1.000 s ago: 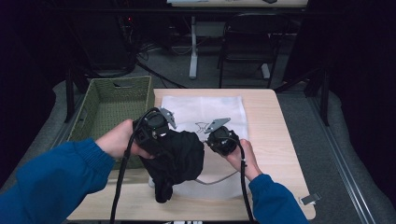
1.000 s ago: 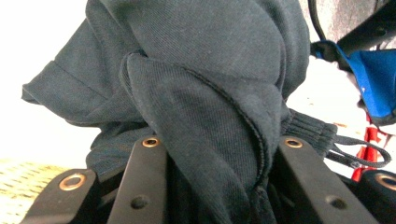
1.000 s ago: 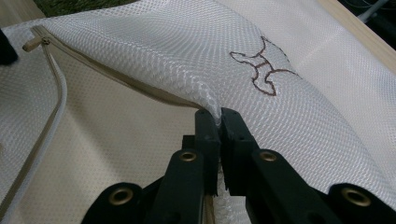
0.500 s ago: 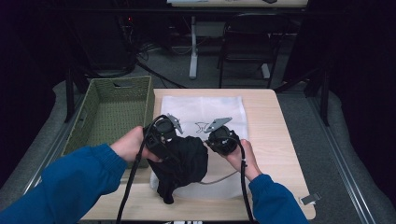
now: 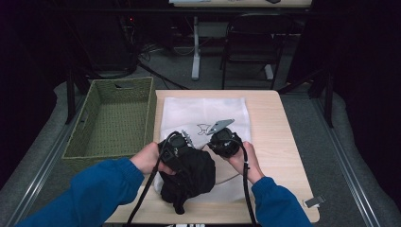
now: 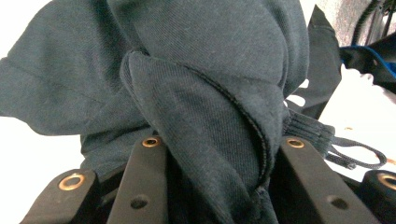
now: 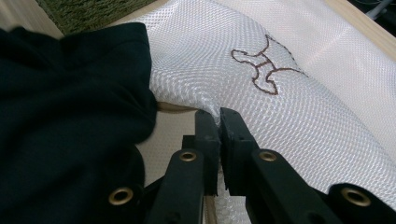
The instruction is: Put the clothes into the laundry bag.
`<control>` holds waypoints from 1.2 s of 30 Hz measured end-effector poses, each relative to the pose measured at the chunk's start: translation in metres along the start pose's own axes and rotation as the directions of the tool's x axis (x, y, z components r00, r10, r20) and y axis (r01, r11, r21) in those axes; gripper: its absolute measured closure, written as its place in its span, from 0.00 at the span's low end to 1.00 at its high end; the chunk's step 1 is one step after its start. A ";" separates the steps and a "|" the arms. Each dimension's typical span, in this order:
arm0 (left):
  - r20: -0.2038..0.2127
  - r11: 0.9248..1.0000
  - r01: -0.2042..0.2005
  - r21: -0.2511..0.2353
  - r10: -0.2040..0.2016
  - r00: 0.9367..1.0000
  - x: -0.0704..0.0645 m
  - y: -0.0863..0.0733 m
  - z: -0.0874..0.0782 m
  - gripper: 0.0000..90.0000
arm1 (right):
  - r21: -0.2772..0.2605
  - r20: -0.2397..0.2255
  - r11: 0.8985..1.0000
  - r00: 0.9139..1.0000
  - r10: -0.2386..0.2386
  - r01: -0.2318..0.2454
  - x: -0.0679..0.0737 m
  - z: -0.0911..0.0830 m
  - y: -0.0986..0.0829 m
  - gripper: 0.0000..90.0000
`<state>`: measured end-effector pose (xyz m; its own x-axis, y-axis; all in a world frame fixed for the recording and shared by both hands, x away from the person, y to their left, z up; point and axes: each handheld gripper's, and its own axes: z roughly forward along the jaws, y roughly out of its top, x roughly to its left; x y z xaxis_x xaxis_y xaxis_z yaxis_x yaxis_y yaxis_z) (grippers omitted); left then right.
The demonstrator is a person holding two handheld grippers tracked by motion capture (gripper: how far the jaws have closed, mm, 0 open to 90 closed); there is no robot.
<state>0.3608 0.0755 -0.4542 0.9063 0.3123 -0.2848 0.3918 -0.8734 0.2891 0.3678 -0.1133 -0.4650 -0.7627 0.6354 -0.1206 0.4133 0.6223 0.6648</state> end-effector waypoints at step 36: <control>-0.107 0.961 0.139 -0.239 -0.169 0.980 0.013 -0.014 0.047 0.32 | 0.007 -0.022 1.000 1.000 -0.009 0.009 0.007 -0.001 0.000 0.97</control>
<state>0.3596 0.0742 -0.5044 0.8388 0.4935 -0.2299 0.5408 -0.7067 0.4562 0.3616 -0.1092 -0.4652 -0.7771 0.6197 -0.1099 0.4101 0.6310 0.6585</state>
